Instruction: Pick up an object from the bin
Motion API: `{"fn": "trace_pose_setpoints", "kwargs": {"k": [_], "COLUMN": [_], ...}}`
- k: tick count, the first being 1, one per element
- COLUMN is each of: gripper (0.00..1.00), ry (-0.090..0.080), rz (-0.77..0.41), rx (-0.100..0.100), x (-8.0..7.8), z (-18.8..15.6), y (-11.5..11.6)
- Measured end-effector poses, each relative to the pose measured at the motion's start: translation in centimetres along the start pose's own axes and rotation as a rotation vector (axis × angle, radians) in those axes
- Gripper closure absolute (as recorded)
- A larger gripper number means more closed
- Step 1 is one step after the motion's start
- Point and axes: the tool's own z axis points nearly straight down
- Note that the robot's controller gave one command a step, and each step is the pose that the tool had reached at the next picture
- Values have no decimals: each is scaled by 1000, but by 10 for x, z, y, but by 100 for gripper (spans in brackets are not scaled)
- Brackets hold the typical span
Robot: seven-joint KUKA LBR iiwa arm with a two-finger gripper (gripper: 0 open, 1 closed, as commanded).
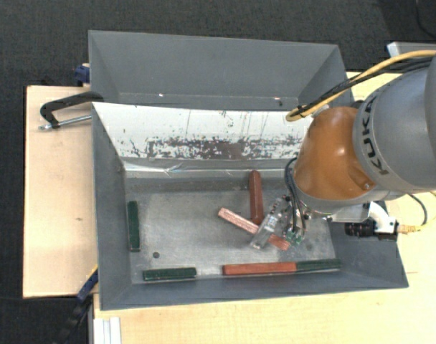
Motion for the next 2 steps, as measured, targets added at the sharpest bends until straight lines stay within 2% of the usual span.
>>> {"fn": "trace_pose_setpoints", "kwargs": {"k": [2], "gripper": [100], "ry": [6], "rz": [0], "rx": [4], "x": [1], "z": [-30], "y": [-1]}}
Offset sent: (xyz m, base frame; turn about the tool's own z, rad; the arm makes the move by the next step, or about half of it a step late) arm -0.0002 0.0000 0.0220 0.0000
